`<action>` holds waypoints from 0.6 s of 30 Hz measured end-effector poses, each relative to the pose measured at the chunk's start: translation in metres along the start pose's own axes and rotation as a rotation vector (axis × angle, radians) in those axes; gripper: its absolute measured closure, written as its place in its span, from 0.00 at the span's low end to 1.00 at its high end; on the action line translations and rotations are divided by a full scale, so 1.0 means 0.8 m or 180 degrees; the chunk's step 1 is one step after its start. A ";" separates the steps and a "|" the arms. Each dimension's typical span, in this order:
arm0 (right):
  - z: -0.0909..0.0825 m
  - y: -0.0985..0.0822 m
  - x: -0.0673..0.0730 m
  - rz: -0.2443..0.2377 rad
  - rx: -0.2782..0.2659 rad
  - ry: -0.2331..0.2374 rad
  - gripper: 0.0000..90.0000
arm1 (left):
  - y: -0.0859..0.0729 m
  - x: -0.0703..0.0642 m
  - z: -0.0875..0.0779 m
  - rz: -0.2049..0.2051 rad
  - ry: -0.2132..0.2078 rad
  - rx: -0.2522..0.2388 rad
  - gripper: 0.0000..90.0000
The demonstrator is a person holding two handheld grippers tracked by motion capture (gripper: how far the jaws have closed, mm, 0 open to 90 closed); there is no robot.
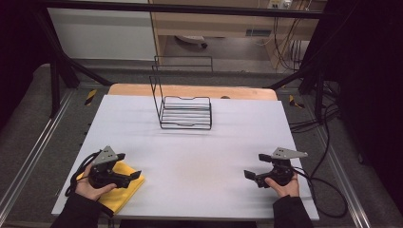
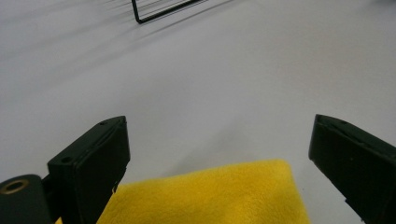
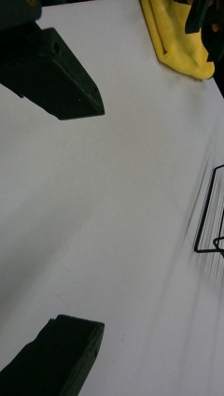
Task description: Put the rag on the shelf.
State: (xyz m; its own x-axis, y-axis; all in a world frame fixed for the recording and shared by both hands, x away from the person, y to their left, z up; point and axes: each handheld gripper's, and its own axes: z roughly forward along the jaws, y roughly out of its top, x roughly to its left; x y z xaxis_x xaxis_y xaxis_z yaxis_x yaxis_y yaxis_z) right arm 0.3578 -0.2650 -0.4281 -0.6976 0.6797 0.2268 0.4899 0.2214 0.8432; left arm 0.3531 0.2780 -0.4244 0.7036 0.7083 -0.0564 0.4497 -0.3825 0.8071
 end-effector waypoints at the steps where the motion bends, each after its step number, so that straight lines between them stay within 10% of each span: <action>1: 0.000 0.000 0.000 -0.0002 0.0001 -0.0001 0.01 | 0.001 0.000 0.000 0.0000 -0.0002 0.0004 0.06; 18: 0.002 -0.002 0.002 -0.0023 0.0084 -0.0029 0.01 | 0.005 -0.016 0.005 0.0030 -0.0063 0.0197 0.20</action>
State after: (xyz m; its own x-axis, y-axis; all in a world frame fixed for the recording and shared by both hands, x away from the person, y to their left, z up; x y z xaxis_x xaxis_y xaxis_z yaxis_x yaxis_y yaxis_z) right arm 0.3572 -0.2629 -0.4297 -0.6964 0.6843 0.2162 0.4985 0.2446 0.8317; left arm 0.3484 0.2651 -0.4228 0.7184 0.6929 -0.0610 0.4757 -0.4254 0.7699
